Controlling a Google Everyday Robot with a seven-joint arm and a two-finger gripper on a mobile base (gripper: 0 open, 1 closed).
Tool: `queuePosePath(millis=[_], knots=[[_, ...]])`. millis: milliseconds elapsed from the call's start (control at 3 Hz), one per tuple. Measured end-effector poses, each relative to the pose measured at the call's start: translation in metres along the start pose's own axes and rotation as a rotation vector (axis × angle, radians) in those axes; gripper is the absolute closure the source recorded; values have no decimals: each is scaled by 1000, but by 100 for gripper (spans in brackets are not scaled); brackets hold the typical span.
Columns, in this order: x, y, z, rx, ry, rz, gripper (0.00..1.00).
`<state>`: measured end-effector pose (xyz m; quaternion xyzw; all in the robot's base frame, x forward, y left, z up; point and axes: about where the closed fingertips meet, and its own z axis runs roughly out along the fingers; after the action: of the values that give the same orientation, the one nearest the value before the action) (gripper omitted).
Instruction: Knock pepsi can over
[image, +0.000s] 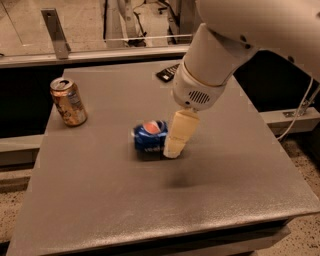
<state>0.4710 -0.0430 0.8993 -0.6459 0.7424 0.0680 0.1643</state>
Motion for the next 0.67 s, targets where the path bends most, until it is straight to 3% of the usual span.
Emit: queuePosePath(millis=[333,667], knots=[[-14,4,-3,-8,-51,-13,0],[-12,7,-13,-3,-109,1,0]])
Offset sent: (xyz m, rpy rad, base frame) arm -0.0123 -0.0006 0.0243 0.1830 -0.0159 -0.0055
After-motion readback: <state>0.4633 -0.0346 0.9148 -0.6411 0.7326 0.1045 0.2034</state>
